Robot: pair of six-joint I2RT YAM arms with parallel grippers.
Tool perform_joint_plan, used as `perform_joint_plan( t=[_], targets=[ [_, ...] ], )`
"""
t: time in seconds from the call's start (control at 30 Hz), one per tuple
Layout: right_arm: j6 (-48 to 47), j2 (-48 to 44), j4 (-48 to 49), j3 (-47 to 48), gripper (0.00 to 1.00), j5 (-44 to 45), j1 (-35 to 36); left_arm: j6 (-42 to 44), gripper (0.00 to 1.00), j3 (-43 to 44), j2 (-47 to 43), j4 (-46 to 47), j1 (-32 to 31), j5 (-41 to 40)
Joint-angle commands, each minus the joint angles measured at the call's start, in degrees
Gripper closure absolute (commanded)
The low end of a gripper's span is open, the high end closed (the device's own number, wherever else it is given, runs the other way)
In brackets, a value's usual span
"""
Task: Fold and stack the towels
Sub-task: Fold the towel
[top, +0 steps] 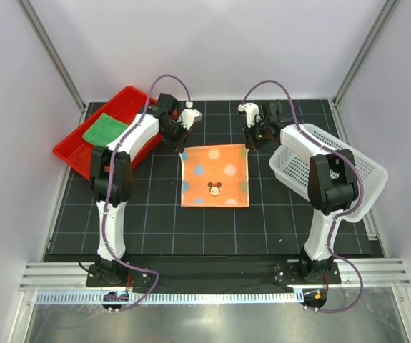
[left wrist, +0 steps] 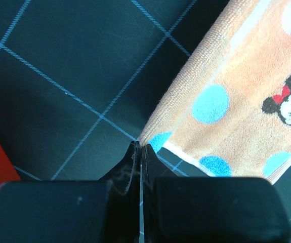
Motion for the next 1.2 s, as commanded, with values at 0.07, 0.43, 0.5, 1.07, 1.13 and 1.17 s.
perform_joint_plan(
  t=[0.07,0.43,0.5,1.07,1.13,1.17],
  targets=[
    [0.87,-6.66,5.91,-2.87,0.99,5.88,-0.80,0.44,1.00,-3.15,-5.92,1.19,0.64,-3.70],
    [2.80,-14.57,8.02,-12.36,0.99,14.49,3.77,-0.70,1.00,-12.55,-13.30,3.57,-0.42,-3.09],
    [3.68,-16.42,8.81,-14.99,0.99,15.64,4.30,-1.84,1.00,-15.53,-15.23,5.50,-0.85,-3.35],
    [15.63,-29.78,10.66,-30.99,0.99,26.89,12.21,-9.67,1.00,-31.71,-27.19,11.13,-6.21,-7.48],
    [17.56,-31.28,10.75,-32.31,0.99,27.16,13.09,-10.63,1.00,-32.94,-27.81,11.65,-6.48,-7.57],
    [18.00,-31.80,11.10,-33.71,0.99,27.24,13.35,-10.64,1.00,-33.65,-28.08,11.66,-6.57,-7.66]
  ],
)
